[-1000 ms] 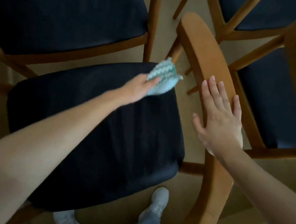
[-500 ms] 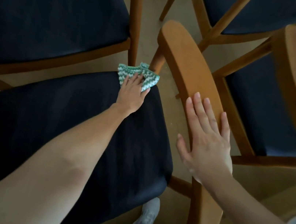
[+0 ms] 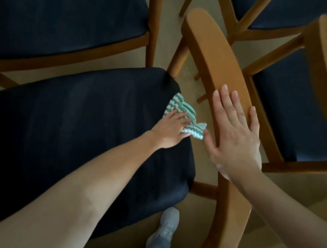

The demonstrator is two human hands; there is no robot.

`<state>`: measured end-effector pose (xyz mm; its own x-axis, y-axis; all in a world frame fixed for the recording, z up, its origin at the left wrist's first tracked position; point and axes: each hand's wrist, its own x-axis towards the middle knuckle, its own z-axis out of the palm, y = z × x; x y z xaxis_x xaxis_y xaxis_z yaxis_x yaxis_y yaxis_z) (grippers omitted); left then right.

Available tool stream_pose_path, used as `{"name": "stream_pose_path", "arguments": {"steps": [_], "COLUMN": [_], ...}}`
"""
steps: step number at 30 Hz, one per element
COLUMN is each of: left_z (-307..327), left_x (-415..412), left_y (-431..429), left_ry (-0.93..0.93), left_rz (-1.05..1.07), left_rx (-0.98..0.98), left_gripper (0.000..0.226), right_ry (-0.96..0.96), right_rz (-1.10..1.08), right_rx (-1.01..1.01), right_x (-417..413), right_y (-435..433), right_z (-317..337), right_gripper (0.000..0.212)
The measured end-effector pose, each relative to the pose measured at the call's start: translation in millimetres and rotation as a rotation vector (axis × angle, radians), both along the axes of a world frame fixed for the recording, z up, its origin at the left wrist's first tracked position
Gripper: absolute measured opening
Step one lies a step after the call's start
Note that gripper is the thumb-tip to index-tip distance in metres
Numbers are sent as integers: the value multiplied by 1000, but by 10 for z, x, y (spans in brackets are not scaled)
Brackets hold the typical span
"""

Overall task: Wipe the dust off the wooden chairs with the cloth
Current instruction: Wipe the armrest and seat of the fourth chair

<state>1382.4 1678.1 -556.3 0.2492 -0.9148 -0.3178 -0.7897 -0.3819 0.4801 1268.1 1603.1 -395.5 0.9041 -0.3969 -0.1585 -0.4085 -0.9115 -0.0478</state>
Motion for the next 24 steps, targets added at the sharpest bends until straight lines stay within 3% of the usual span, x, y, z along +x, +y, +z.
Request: {"name": "stream_pose_path", "arguments": {"steps": [7,15,18,22,24], "left_z": [-25,37,17,22,42], "left_x": [-881,-1472,-1551,-1679,-1720], "left_y": [530,1008,1192,1511,1657], "left_ry": [30,74,-38,-144,-207], "left_rz": [-125,-145,-226,-411,-465], "left_rx": [-113,-36,-52,165,144], "left_gripper": [52,54,38,52,50], "right_ry": [9,20,23,40,41], "right_rz": [-8,-3,0,-5,-4], "right_rx": [3,16,14,11,9], "right_x": [8,-2,-1,-1,2], "right_y": [22,21,25,27,26], "right_z": [40,68,78,86,87], "right_gripper": [73,72,72,72,71]}}
